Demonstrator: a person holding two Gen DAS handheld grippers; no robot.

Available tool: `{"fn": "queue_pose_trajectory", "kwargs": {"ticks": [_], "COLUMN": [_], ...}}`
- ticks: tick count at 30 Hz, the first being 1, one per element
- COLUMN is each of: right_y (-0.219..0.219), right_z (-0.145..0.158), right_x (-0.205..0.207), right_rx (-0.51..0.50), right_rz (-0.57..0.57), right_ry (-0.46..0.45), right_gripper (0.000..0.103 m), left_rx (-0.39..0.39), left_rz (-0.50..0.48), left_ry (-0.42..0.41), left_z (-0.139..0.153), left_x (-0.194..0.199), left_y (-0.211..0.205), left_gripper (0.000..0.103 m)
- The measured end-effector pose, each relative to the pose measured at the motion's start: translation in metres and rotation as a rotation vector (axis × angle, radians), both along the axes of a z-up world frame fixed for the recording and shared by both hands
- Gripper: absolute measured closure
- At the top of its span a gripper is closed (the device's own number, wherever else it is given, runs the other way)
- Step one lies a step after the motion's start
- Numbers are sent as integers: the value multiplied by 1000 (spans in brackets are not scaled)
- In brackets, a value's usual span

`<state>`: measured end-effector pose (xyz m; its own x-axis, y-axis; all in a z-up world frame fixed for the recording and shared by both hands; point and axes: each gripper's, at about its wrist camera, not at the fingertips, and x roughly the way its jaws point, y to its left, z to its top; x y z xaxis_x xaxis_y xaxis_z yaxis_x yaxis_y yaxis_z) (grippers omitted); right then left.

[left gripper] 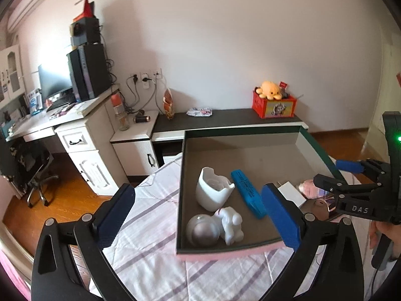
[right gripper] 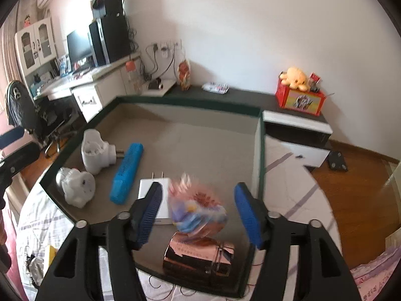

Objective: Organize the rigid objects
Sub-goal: 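Withdraw both tools from the box back over the bed items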

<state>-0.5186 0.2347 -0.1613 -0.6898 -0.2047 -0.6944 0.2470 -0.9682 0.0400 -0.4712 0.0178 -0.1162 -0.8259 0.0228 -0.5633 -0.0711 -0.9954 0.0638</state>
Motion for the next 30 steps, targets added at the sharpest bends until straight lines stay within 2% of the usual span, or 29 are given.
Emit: {"fn": "queue_pose_trajectory", "kwargs": {"ticks": [6, 13, 16, 18, 22, 26, 30], "right_y": [-2, -15, -21, -25, -29, -30, -30], "right_z": [28, 70, 82, 90, 105, 109, 108], "right_x": [39, 137, 178, 203, 249, 284, 311], "right_rx": [-22, -79, -87, -82, -84, -88, -111], "right_rz": [10, 57, 51, 38, 38, 23, 19], "right_ry": [59, 212, 278, 323, 399, 424, 425], "right_gripper": [24, 20, 15, 0, 0, 0, 0], "left_rx": [-11, -19, -28, -37, -21, -3, -8], "left_rz": [6, 19, 16, 33, 40, 31, 29], "left_ry": [43, 135, 185, 211, 254, 281, 296], "left_z": [18, 44, 55, 61, 68, 68, 67], "left_x": [48, 125, 161, 180, 222, 265, 290], "left_y": [-6, -9, -9, -10, -13, -19, -22], "left_gripper": [0, 0, 0, 0, 0, 0, 0]}}
